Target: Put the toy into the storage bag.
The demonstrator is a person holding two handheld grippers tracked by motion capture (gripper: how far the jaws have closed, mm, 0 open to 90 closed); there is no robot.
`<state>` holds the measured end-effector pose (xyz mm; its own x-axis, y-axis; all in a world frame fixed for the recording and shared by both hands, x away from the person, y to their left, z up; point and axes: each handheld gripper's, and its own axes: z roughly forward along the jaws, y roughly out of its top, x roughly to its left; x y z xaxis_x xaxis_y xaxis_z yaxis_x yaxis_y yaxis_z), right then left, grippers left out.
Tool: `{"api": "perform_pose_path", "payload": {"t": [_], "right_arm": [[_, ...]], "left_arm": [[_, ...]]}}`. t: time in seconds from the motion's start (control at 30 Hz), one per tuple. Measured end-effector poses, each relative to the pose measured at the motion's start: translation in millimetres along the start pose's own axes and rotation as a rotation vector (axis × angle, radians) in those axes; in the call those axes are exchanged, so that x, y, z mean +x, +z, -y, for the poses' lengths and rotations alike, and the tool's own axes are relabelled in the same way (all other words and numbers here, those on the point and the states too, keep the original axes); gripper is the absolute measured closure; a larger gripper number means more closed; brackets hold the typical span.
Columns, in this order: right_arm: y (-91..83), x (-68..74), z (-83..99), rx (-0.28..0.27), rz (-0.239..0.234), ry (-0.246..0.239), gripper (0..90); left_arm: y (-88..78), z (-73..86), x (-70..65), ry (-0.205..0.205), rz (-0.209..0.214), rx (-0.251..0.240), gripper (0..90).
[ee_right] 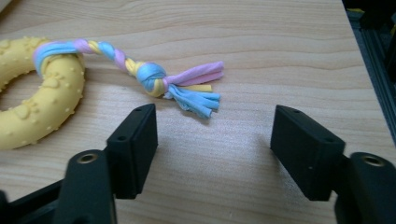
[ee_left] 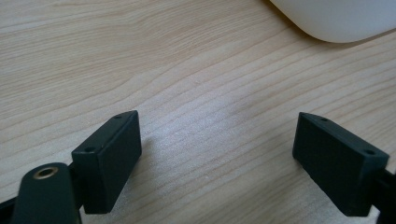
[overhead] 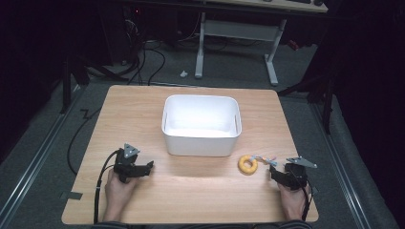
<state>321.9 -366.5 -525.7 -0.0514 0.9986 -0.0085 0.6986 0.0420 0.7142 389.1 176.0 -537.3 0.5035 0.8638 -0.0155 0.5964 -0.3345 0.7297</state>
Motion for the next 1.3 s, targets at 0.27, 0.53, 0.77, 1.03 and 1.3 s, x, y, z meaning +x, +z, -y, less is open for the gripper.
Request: {"api": "perform_pose_path", "payload": {"t": [0.27, 0.53, 0.77, 1.03, 1.3], "right_arm": [[-17.9, 5.3, -0.7, -0.016, -0.035, -0.016, 39.2], [-31.8, 7.1, -2.4, -0.021, -0.083, -0.029, 43.6], [-41.4, 10.3, -7.7, -0.023, -0.122, -0.051, 44.8], [-44.4, 24.7, -20.4, -0.007, -0.160, -0.094, 45.2], [-37.3, 45.7, -32.4, 0.003, -0.201, -0.139, 47.6]], "left_arm": [[0.1, 0.0, -0.3, 0.001, -0.003, 0.000, 15.8], [0.4, -0.4, -0.6, 0.001, -0.006, 0.000, 15.9], [1.0, -1.0, -1.2, 0.000, -0.004, 0.001, 15.8], [1.8, -1.6, -1.4, 0.004, -0.002, 0.001, 15.7], [1.7, -1.6, -1.7, 0.002, -0.004, 0.001, 15.7]]}}
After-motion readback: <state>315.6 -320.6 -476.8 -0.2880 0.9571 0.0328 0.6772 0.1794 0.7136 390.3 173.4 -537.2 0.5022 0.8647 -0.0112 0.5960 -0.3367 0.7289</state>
